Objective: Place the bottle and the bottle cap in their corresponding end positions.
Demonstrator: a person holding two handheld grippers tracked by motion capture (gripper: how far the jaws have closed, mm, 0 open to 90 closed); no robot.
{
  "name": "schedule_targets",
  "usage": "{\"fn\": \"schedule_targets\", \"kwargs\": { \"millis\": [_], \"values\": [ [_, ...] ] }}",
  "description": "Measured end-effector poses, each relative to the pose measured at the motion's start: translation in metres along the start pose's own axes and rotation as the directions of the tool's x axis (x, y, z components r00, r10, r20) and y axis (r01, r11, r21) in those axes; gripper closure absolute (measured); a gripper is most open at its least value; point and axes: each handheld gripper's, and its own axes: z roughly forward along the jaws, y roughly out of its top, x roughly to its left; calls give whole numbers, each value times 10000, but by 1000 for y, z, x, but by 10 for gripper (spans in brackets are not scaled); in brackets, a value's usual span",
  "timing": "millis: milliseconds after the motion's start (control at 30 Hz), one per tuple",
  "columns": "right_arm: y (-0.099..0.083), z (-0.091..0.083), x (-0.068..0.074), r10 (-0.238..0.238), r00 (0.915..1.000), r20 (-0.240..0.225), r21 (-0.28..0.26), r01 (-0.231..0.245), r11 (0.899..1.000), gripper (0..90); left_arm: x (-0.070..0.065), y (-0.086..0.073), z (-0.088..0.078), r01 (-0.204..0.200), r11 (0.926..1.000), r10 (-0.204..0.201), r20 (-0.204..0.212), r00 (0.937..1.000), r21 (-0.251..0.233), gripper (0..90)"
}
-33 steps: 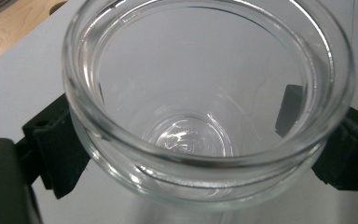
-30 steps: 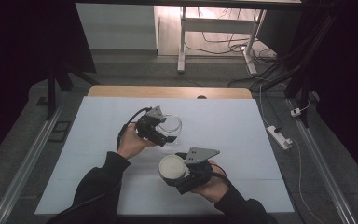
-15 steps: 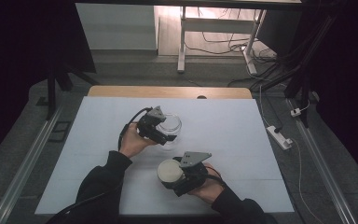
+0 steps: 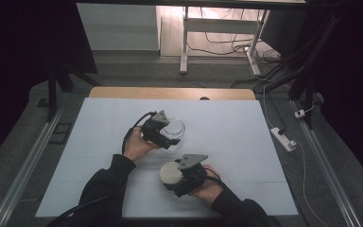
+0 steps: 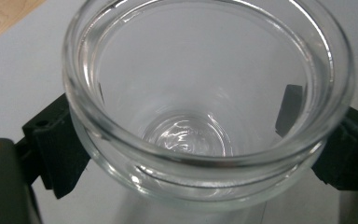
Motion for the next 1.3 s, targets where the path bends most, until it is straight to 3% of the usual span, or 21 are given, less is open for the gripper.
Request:
{"fn": "schedule_targets", "kwargs": {
  "millis": [433, 533, 800, 1033, 1100, 1300],
  "values": [
    [-4, 11, -2, -73, 9999, 115, 470, 67, 9989, 67, 2, -5, 6, -24, 9999, 23, 38, 10000, 166, 74],
    [-6, 15, -3, -199, 9995, 263, 786, 178, 9968, 66, 3, -6, 6, 7, 9999, -9, 113, 9999, 144, 74],
    [-7, 17, -6, 85, 9999, 102, 1191, -97, 9928, 66, 4, -6, 6, -10, 9999, 8, 152, 9999, 145, 71],
    [-7, 17, -4, -14, 9999, 151, 1282, -5, 9917, 60, 2, -5, 7, 37, 9993, -37, -5, 10000, 359, 62],
    [-8, 17, -5, 42, 9999, 144, 1224, -59, 9925, 46, 1, -5, 9, -58, 9984, 69, -187, 9998, 568, 48],
    [-7, 16, -5, 376, 9993, 32, 1058, -377, 9937, 25, -1, -3, 7, -25, 9973, 39, -193, 9998, 738, 10]
  ]
}}
